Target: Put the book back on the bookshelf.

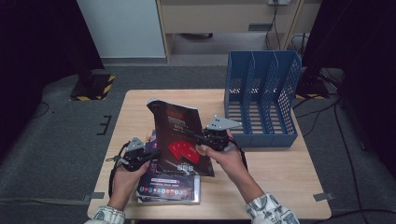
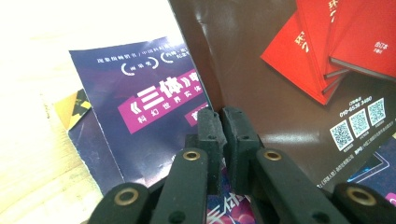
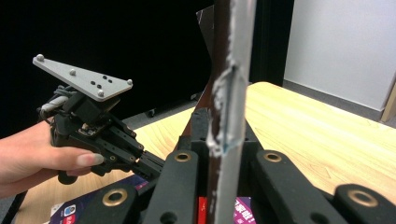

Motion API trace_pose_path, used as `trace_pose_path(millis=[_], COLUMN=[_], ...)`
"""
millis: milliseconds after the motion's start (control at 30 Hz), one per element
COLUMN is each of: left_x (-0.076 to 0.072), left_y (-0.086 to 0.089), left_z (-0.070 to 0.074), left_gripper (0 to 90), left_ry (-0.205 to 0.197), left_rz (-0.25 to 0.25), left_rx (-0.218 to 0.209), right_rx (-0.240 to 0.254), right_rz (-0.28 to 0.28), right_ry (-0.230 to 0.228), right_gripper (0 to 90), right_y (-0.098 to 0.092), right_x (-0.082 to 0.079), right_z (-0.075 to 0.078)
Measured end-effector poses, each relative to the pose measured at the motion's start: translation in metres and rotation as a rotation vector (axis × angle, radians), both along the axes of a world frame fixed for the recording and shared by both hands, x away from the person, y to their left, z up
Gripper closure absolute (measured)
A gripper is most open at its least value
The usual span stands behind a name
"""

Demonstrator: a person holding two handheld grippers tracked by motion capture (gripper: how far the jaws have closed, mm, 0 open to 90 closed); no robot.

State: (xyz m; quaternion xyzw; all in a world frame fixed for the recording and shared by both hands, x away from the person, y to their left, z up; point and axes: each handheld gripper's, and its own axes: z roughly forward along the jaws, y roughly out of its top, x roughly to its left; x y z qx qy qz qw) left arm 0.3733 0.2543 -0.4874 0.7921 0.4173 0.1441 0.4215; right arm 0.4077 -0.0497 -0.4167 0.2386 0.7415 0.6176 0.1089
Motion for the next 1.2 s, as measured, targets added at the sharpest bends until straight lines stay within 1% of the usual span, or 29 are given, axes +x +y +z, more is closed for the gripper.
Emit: trace_pose_path(millis=[67,200,300,333,433,567,633,767,800,867,933,1000,1100,1200], left_x=[-0.001,-0.002,-0.003,-0.003,-0.003,-0.004,-0.004,-0.004,-0.005,-0.004,-0.005,-0.005,-0.005,-0.004], left_y=[0.000,0.001,0.003,0.004,0.006,0.007,0.008,0.011,0.013,0.016,0.020,0.022,0.024,0.025], left_z=[0.002,0.004,0.005,0.006,0.006,0.007,0.007,0.010,0.011,0.013,0.014,0.015,0.015,0.013], left_gripper=[86.0,86.5,86.8,87.0,87.3,87.4,87.4,87.6,87.6,87.7,87.9,87.9,87.9,87.9], left_ry=[-0.013,-0.028,-0.036,-0.037,-0.041,-0.063,-0.070,-0.088,-0.098,-0.105,-0.115,-0.131,-0.129,-0.124], left_rz=[0.004,0.014,0.025,0.033,0.042,0.051,0.054,0.064,0.075,0.088,0.107,0.124,0.136,0.136], left_rx=[0.011,0.009,0.005,-0.002,-0.010,0.026,0.028,0.035,0.034,0.029,0.018,0.017,0.007,-0.004], right_rx=[0.007,0.013,0.010,0.008,0.014,0.015,0.010,0.012,0.013,0.009,-0.002,-0.007,-0.013,-0.015], right_rz=[0.006,0.006,0.004,0.000,-0.001,0.003,0.007,0.006,0.006,0.013,0.021,0.031,0.036,0.042], right_ry=[0.000,-0.005,-0.019,-0.026,-0.028,-0.034,-0.046,-0.050,-0.051,-0.060,-0.065,-0.070,-0.078,-0.081], right_gripper=[83.3,84.1,85.2,85.7,85.9,85.7,85.6,85.6,85.7,85.9,85.9,85.9,85.8,85.6], right_y=[0.000,0.000,0.001,0.002,0.003,0.006,0.008,0.011,0.012,0.015,0.017,0.020,0.024,0.025], right_x=[0.000,-0.001,-0.002,-0.003,-0.002,-0.002,-0.004,-0.004,-0.004,-0.004,-0.003,-0.002,0.000,0.001], right_z=[0.000,0.002,0.003,0.003,0.002,0.002,0.003,0.004,0.005,0.007,0.009,0.011,0.013,0.012])
